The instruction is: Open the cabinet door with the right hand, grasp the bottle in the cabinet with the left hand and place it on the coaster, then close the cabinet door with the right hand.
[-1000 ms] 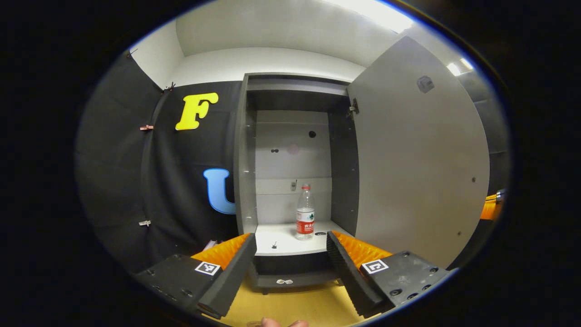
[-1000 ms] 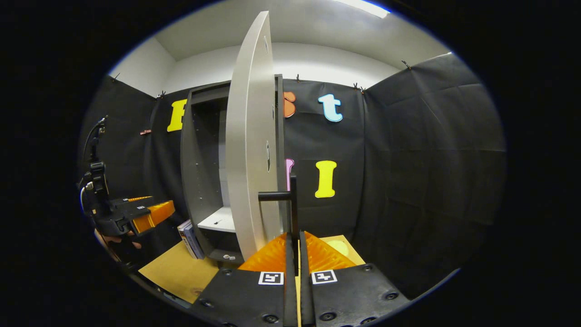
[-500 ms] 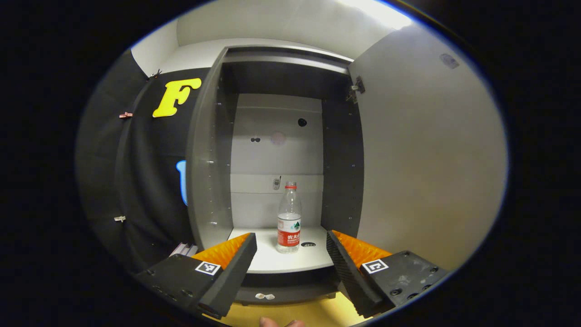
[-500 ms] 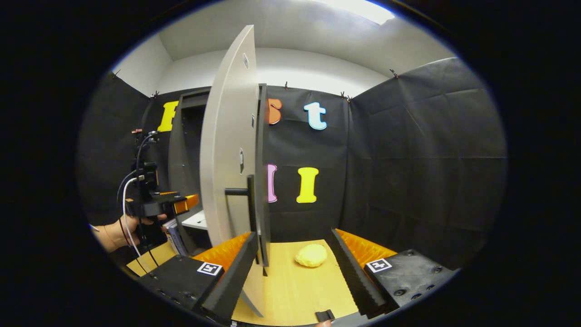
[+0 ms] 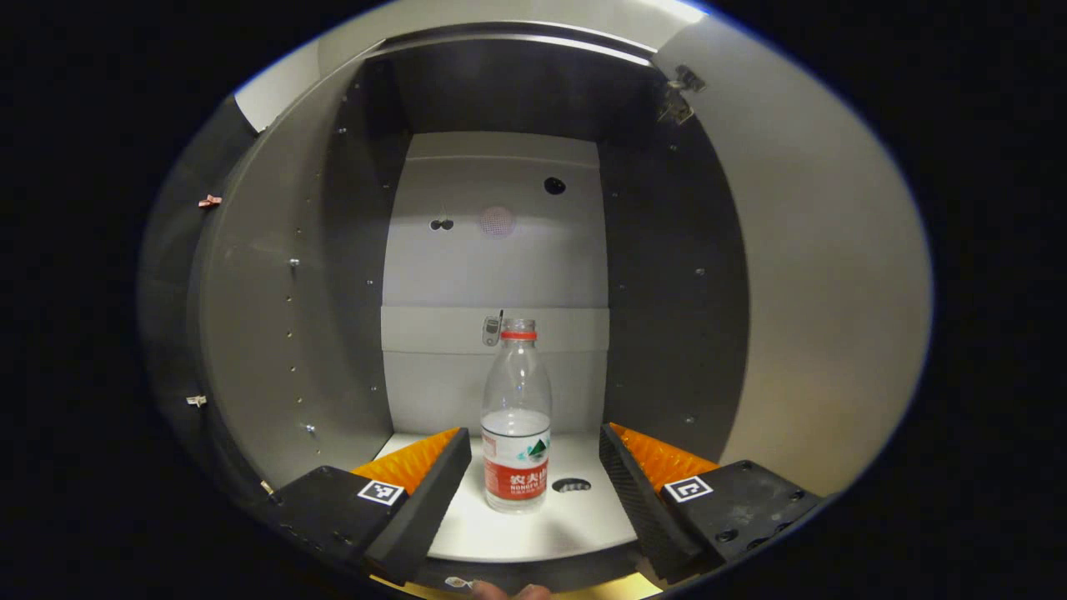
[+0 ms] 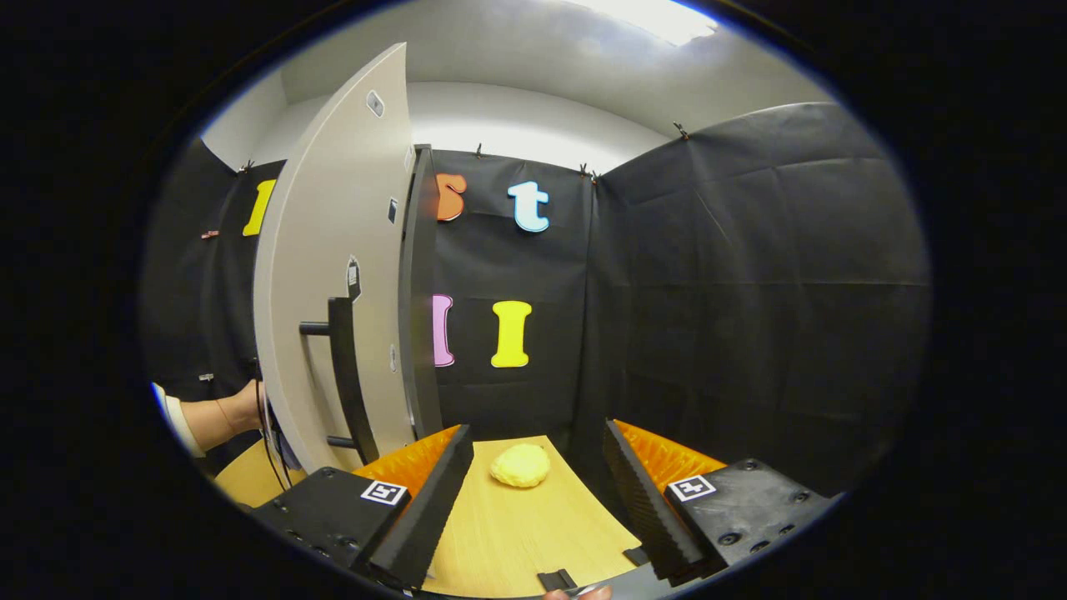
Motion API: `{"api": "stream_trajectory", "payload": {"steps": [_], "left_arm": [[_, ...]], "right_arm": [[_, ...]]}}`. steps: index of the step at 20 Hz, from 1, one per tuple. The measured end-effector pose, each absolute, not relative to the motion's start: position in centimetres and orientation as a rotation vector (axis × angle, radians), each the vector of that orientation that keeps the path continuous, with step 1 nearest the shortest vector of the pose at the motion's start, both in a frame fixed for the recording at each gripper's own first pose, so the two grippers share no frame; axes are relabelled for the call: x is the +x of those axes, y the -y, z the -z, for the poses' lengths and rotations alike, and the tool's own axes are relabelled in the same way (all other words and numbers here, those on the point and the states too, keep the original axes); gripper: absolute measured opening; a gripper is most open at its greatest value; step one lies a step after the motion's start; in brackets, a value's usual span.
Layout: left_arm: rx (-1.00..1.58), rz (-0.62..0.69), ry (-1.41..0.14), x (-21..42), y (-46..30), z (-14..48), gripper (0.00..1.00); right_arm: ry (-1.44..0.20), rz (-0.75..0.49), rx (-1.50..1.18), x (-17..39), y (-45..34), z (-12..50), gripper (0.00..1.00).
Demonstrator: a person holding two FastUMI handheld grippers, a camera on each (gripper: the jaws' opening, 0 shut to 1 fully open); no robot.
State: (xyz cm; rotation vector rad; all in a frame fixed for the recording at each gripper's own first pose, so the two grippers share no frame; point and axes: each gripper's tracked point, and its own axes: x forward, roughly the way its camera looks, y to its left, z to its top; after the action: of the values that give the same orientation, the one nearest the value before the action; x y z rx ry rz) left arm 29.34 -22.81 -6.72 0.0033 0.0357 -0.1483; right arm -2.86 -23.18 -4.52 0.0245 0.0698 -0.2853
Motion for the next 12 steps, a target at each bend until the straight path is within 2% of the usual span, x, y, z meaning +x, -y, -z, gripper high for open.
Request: {"api": "stream_trajectory", "payload": {"steps": [5,11,12], "left_arm": [[-0.013,0.090,-0.061,34.2,22.3,8.5,0.97],[-0.071,0.106,-0.082,36.6,22.3,10.6,0.96],[-0.060,0.101,-0.085,36.4,21.9,10.5,0.79]], "right_arm": [[-0.075,0.299,0.023,-2.2,24.7,4.9,0.98],[-0.069,0.334,0.031,-2.1,25.5,4.9,0.98],[-0.070,0.336,0.033,-2.2,25.5,5.0,0.98]]}}
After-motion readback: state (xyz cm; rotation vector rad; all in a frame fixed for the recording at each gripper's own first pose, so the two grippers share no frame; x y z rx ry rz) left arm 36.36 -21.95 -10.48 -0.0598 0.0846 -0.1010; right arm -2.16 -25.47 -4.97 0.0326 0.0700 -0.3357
